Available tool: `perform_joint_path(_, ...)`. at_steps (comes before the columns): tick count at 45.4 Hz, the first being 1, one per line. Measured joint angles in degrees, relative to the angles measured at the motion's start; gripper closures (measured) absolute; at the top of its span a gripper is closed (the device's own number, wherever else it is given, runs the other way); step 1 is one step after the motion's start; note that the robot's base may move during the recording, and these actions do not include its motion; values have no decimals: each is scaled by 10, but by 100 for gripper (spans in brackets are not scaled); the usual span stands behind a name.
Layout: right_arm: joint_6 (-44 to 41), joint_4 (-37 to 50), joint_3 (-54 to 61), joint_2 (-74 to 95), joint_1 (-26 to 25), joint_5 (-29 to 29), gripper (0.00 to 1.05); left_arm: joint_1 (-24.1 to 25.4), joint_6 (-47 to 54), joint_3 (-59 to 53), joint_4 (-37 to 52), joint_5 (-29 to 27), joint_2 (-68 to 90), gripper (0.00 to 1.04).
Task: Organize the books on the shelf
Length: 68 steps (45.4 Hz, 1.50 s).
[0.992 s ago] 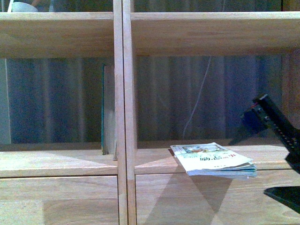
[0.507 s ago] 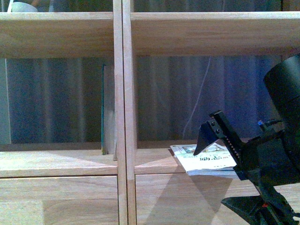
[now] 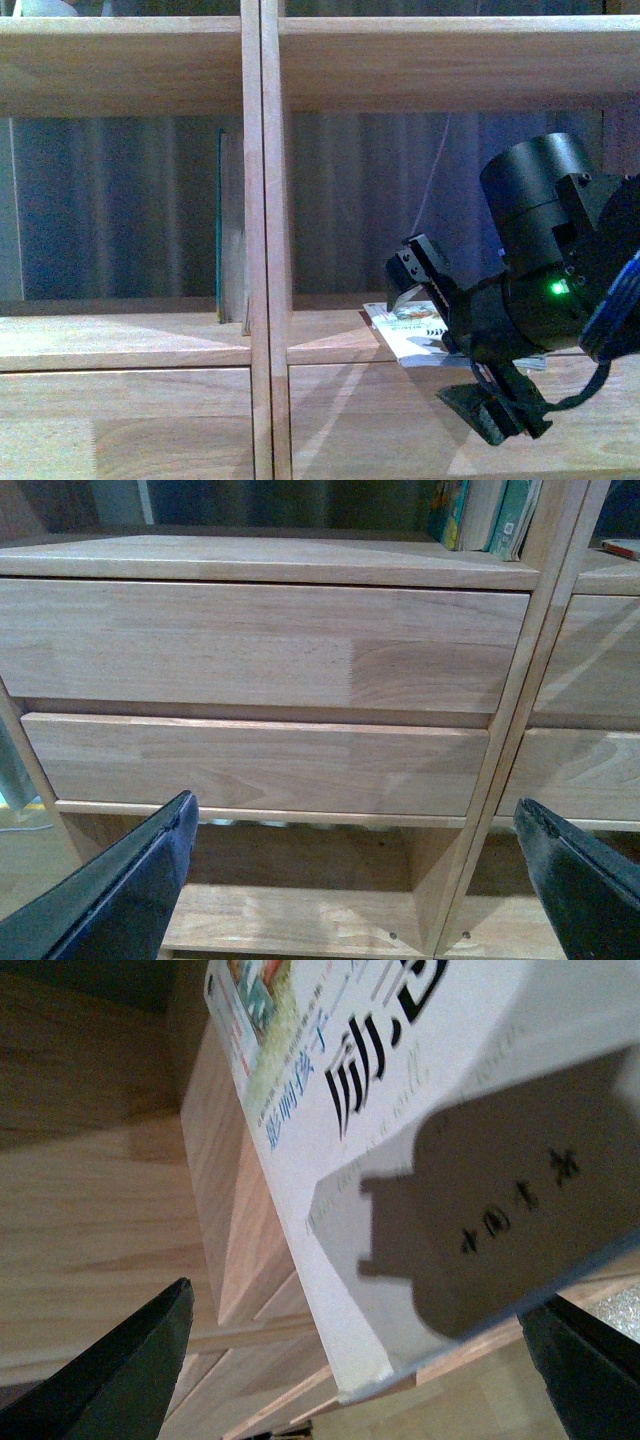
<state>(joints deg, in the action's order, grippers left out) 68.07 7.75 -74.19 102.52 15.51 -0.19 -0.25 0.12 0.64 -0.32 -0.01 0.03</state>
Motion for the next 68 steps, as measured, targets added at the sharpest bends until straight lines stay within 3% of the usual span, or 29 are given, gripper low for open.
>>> perform_joint_path(9, -6, -11, -30, 17, -21, 27, 8, 0, 0, 0, 0, 0, 0, 7)
perform_joint_path(31, -6, 4, -20, 18, -38, 22, 96, 0, 0, 0, 0, 0, 0, 7)
perform_joint_path(52, -43, 13, 55, -68, -55, -27, 97, 0, 0, 0, 0, 0, 0, 7)
perform_joint_path(59, -66, 17, 69, -115, -67, -73, 97, 0, 0, 0, 0, 0, 0, 7)
perform_joint_path(68, -111, 37, 74, -220, -89, -182, 97, 0, 0, 0, 0, 0, 0, 7)
